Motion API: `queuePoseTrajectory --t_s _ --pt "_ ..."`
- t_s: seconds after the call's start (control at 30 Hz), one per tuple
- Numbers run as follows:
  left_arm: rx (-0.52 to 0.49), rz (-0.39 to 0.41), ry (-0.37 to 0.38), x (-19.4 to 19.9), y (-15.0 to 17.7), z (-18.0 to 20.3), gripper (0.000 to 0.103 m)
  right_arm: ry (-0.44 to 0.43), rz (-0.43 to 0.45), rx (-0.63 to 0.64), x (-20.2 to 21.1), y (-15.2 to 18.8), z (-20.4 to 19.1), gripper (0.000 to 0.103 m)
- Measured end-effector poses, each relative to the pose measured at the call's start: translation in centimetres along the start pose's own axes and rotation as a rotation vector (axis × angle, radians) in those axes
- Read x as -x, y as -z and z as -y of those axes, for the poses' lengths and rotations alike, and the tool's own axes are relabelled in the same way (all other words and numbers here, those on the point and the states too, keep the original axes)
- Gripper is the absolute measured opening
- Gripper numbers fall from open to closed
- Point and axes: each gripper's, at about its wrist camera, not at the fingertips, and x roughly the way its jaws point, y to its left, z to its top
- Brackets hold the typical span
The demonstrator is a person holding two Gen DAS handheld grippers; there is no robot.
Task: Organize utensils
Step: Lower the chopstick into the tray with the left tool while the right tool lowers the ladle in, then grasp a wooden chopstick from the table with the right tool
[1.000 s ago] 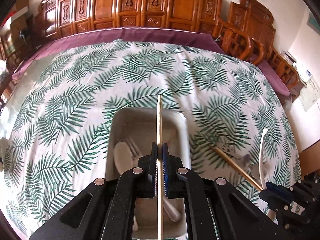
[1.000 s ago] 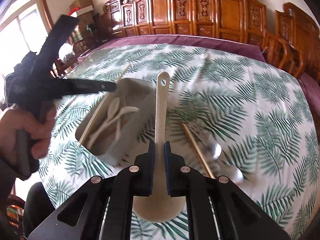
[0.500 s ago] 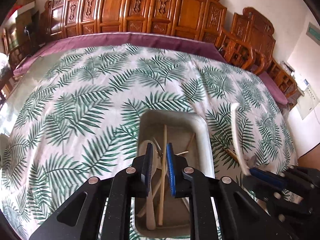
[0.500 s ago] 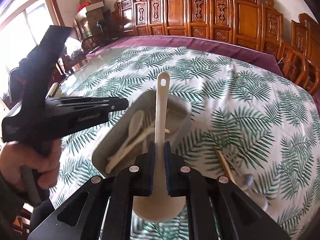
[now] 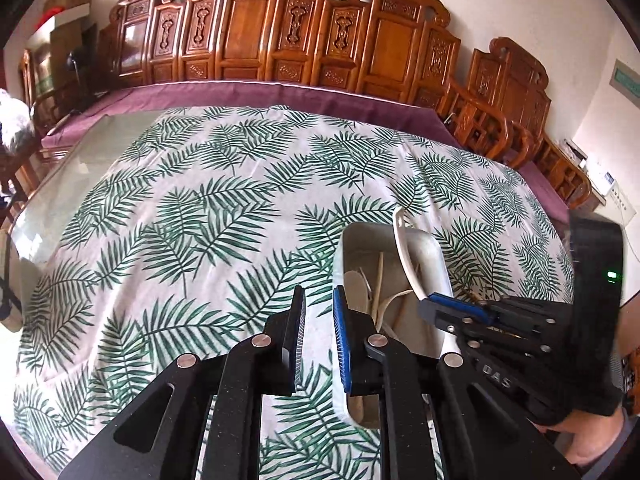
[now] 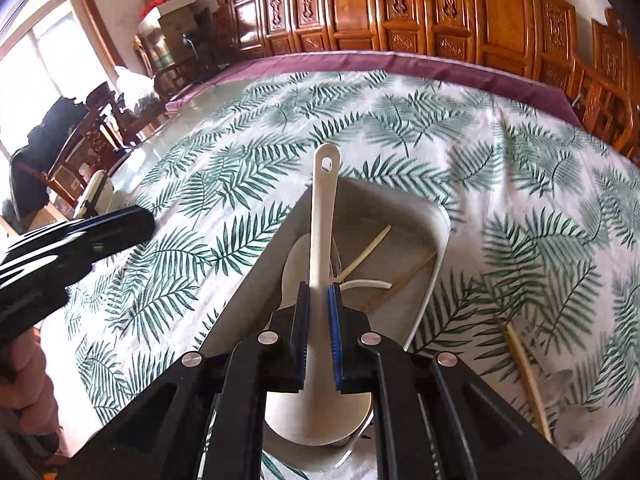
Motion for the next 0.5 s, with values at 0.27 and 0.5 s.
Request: queuePoseTrajectory --t_s 0.27,0.5 --pt "-0.01 -0.01 0.003 0.3 0.6 -0.3 0.013 -0.008 -0.005 0.028 0.6 0.6 0.2 0.024" --pt "-0.04 -0.006 0.024 1.0 1.3 1.4 0.022 0.015 0.056 0.071 5.8 2.6 3.9 0.026"
